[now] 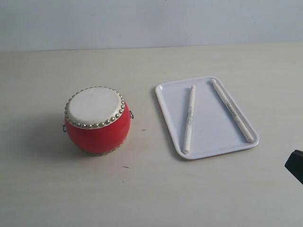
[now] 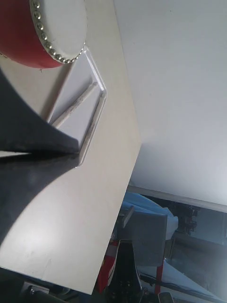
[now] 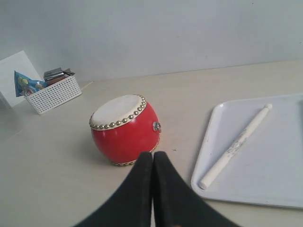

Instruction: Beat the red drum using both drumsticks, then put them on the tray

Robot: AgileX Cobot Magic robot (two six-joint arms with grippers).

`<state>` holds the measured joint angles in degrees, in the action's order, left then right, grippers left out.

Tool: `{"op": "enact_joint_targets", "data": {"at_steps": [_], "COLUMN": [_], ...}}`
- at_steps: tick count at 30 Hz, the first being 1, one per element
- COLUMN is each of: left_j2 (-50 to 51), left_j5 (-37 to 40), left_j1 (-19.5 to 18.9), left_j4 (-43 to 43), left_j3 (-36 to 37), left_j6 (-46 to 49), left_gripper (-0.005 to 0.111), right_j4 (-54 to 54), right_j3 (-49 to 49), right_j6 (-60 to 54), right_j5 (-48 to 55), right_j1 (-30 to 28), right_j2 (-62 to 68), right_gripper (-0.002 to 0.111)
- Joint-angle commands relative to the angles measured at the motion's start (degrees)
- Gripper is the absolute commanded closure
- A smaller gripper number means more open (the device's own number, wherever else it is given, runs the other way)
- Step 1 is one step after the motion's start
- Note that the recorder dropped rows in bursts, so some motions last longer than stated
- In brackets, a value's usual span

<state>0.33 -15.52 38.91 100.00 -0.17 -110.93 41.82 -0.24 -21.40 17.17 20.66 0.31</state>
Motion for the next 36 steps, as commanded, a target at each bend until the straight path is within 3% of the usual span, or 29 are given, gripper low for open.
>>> {"op": "enact_joint_targets", "data": {"at_steps": [1,3,4,5,6,8,17,27,36], "left_j2": [-0.33,-0.33,-0.33,-0.33,-0.33,-0.33,-0.33,-0.33,-0.33], "left_j5": [1.53,7.43,13.20,16.26,22.04,28.65,34.46,36.01,35.91], "left_j1": [-0.05,-0.05,-0.17,-0.27,-0.50,-0.98,-8.97,-10.45,-23.31], "left_j4": [-0.05,-23.30,-54.08,-69.22,-91.07,-105.08,-108.40,-106.54,-106.22], "left_j3": [0.17,0.17,0.17,0.17,0.17,0.17,0.17,0.17,0.17], "left_j6": [3.50,21.57,49.33,65.93,96.59,115.26,113.82,113.85,113.88], "left_gripper": [0.107,0.107,0.107,0.107,0.107,0.107,0.107,0.107,0.107], "right_j4": [-0.09,-0.09,-0.09,-0.09,-0.09,-0.09,-0.09,-0.09,-0.09], "right_j3": [0.24,0.24,0.24,0.24,0.24,0.24,0.24,0.24,0.24], "right_j6": [0.09,0.09,0.09,0.09,0.09,0.09,0.09,0.09,0.09], "right_j5": [0.16,0.16,0.16,0.16,0.16,0.16,0.16,0.16,0.16], "right_j1": [0.05,0.05,0.05,0.05,0.05,0.05,0.05,0.05,0.05], "right_j2": [-0.31,-0.31,-0.31,-0.31,-0.31,-0.31,-0.31,-0.31,-0.31], "right_gripper": [0.108,0.108,0.108,0.108,0.108,0.108,0.108,0.108,0.108]}}
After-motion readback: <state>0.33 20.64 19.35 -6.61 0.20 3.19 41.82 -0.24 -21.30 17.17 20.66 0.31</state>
